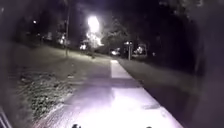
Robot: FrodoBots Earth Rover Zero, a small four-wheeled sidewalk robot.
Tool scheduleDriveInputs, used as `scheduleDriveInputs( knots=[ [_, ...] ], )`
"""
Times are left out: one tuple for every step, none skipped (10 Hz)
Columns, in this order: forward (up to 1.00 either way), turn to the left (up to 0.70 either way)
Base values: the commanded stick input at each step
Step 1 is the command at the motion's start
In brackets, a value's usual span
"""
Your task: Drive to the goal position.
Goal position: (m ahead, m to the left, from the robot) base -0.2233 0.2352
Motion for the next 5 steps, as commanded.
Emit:
scheduleDriveInputs(
  knots=[
    [0.30,0.00],
    [0.30,0.00],
    [0.30,0.00],
    [0.30,0.00],
    [0.30,0.00]
  ],
)
